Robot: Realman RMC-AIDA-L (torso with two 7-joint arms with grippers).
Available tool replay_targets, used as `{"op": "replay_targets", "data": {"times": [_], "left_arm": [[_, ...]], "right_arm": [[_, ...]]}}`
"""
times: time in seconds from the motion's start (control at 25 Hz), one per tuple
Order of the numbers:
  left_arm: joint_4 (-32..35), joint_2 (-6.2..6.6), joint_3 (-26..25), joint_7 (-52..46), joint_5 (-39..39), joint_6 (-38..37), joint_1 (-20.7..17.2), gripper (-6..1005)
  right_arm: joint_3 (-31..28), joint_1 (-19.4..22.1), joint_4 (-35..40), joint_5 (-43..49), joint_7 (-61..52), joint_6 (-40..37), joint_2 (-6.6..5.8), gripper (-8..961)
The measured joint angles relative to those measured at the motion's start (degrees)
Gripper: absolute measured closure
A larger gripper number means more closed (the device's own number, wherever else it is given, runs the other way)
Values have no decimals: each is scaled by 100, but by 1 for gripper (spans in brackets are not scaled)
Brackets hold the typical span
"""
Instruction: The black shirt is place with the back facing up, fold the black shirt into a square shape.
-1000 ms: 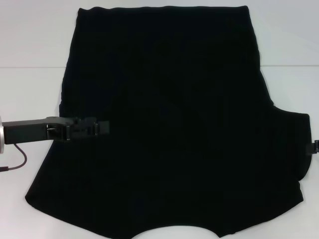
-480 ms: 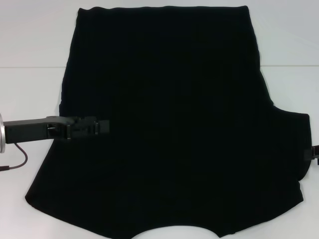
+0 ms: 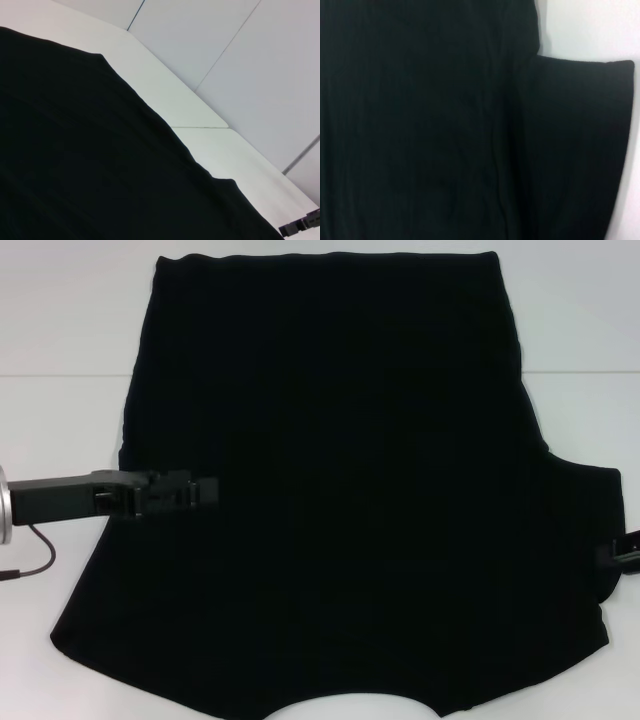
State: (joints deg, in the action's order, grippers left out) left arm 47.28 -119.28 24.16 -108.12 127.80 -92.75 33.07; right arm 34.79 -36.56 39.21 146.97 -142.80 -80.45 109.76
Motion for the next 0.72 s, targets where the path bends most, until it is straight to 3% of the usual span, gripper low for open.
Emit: {"op": "replay_targets", "data": {"times": [0.72], "left_arm": [[-23, 2, 1, 11, -39, 34, 6, 351]], "right_arm": [[315, -209, -338, 183, -193, 447, 48, 587]]}}
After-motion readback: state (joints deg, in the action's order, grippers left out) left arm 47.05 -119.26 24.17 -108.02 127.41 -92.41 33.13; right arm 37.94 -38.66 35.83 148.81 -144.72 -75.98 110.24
